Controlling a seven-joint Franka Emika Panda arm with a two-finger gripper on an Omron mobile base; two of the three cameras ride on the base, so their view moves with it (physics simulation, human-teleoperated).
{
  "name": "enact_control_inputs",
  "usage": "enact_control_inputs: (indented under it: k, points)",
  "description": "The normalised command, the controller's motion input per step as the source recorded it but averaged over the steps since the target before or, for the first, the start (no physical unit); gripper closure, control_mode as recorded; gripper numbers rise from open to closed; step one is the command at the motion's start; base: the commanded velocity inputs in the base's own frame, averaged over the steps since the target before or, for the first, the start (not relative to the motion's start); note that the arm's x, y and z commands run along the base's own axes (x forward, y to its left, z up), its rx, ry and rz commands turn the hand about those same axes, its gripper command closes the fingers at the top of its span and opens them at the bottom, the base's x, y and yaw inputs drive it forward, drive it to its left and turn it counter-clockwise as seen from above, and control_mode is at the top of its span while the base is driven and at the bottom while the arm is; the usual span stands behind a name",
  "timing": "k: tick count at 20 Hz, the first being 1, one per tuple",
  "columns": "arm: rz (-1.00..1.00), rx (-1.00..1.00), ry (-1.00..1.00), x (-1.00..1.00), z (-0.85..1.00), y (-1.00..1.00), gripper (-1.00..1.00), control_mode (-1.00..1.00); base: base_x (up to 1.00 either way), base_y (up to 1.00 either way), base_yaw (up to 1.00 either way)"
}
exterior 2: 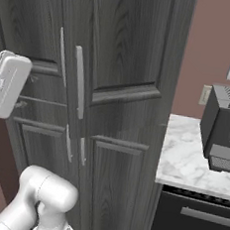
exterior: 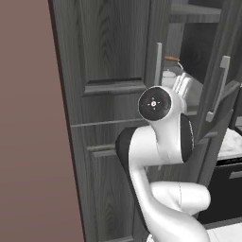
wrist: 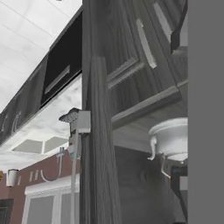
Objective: Open the cabinet, pick the kettle from the cabinet, and place it in the sink.
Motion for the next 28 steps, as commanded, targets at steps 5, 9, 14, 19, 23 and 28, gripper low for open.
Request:
enact_control_inputs:
  k: [5,9,14,19,23,28]
  points:
    - [-0.28,0.14,0.03,0.12,-0.08,-0.12,-1.00,-1.00,0.00,0.00,0.00]
    - [-0.20,0.13,-0.02,0.18,-0.29,-0.09,-1.00,-1.00,0.00,0.00,0.00]
    - [-0.11,0.13,-0.17,0.19,-0.33,-0.01,-1.00,-1.00,0.00,0.00,0.00]
    - [-0.07,0.08,-0.24,0.17,-0.31,-0.01,-1.00,-1.00,0.00,0.00,0.00]
    - [-0.05,0.01,-0.22,0.13,-0.30,-0.02,-1.00,-1.00,0.00,0.00,0.00]
    - [-0.08,0.00,-0.08,0.25,-0.22,-0.03,-1.00,-1.00,0.00,0.00,0.00]
